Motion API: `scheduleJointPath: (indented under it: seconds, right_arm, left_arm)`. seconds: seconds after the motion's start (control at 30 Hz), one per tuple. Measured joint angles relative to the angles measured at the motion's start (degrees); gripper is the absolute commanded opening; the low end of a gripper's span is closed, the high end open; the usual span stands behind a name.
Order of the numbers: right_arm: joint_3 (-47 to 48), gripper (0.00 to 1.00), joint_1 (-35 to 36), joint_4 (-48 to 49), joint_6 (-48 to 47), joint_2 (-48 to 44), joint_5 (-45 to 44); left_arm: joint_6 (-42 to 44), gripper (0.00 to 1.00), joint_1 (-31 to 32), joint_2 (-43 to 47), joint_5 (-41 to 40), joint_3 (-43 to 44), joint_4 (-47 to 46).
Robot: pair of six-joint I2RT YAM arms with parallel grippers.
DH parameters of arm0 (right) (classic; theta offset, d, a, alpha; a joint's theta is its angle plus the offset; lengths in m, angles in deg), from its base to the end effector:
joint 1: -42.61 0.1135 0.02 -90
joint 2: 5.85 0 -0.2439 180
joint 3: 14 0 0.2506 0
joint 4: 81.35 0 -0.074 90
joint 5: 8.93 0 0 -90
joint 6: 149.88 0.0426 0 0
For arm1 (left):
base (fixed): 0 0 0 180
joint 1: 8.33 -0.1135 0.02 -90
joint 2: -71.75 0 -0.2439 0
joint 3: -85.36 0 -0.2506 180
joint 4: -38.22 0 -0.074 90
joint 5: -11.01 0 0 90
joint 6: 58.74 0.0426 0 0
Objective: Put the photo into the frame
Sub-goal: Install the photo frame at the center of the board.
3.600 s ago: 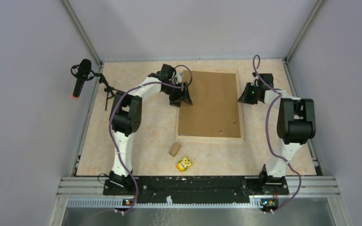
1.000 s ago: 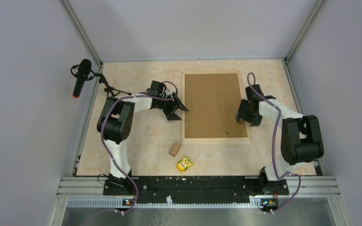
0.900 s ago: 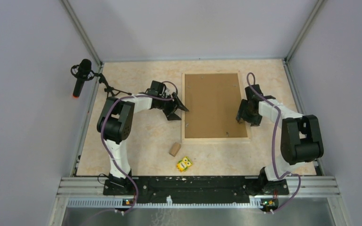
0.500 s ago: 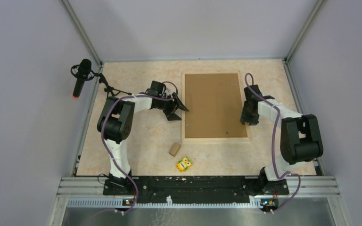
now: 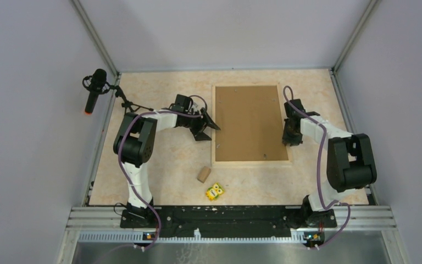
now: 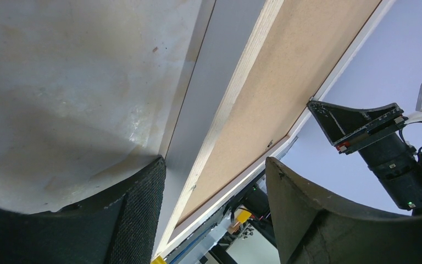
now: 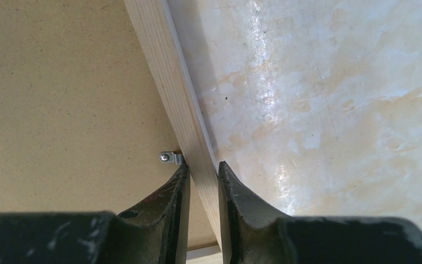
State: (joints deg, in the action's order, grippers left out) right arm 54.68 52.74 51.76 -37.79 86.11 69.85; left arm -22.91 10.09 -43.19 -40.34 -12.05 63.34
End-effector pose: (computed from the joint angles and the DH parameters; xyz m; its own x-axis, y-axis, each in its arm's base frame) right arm 0.2946 0.0442 0.1493 -0.8985 0.2142 -0.3832 0.2486 0.9677 -0.0420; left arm 0.3637 -0.1492 0.1101 -0.9267 -0.3588 0.1121 -0.3176 0.5876 -0.7442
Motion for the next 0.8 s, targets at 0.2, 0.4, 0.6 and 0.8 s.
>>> scheduleJointPath:
  seconds: [0.2, 0.4, 0.6, 0.8]
  right_arm:
    - [0.0, 0.59, 0.6, -1.4, 0.4, -2.2, 0.1]
    - [0.0, 0.75, 5.1, -5.7, 1.0, -12.3, -3.0]
    - [-1.4, 0.75, 10.2, -8.0, 5.2, -16.0, -3.1]
    - [-4.6, 0.88, 13.0, -7.8, 8.1, -16.1, -1.7]
  left_arm:
    - [0.0, 0.73, 0.0, 0.0, 0.1, 0.0, -0.1]
    - [-0.1, 0.73, -0.1, 0.0, 0.4, -0.2, -0.6]
    - [-0.2, 0.73, -0.1, 0.0, 0.6, -0.3, -0.8]
    - [-0.2, 0.73, -0.2, 0.0, 1.0, -0.6, -1.3]
